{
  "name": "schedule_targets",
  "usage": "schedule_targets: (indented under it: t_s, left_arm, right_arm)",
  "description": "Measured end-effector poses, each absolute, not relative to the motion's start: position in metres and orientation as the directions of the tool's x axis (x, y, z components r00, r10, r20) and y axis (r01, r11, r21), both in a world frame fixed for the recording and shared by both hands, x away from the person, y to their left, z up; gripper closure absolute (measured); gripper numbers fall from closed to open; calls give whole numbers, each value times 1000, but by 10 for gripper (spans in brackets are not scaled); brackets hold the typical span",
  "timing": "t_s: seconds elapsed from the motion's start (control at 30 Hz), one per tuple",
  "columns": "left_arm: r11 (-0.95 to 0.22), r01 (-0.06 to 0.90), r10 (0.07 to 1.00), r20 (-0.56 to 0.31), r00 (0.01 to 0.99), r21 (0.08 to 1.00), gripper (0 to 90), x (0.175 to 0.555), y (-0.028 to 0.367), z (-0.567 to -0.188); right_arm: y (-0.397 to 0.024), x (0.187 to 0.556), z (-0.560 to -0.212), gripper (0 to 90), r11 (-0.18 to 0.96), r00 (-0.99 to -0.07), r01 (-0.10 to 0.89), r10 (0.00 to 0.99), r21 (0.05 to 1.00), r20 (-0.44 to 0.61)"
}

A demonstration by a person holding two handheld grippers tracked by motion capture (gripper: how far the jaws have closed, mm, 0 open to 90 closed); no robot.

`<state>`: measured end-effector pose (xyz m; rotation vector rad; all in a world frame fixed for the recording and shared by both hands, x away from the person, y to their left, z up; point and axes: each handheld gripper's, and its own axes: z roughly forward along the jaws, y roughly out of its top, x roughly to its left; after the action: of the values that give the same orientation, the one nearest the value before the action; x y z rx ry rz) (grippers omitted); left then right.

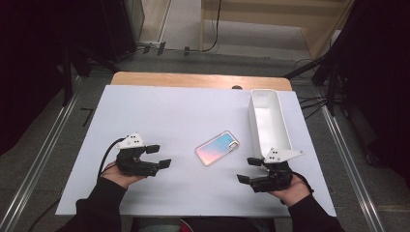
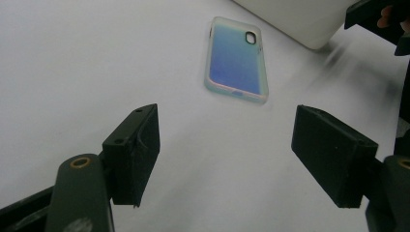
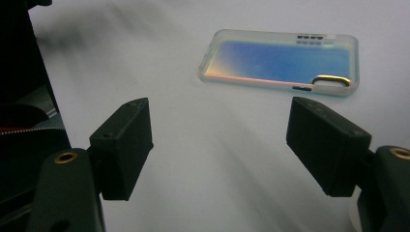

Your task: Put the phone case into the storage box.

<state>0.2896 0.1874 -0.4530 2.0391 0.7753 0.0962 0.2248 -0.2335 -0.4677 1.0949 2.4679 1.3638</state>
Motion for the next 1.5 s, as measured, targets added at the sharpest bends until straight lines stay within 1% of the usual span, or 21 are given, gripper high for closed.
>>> schedule_targets:
  t_s: [0.5,0.83,1.23,1.5]
  left_arm:
    - [-411,451,511,-209,834,792,250,306,164,-444]
    - [-420,444,497,-209,842,791,251,318,149,-441]
    - [-450,422,479,-186,858,787,251,332,126,-440]
    - [-453,419,466,-191,864,787,251,340,112,-439]
  right_arm:
    - [-233,225,-468,232,336,-736,534,637,776,230]
    - [-232,224,-468,232,338,-736,539,634,772,236]
    - [-232,224,-468,232,339,-738,538,631,772,238]
    - [-232,225,-469,232,345,-745,530,626,775,230]
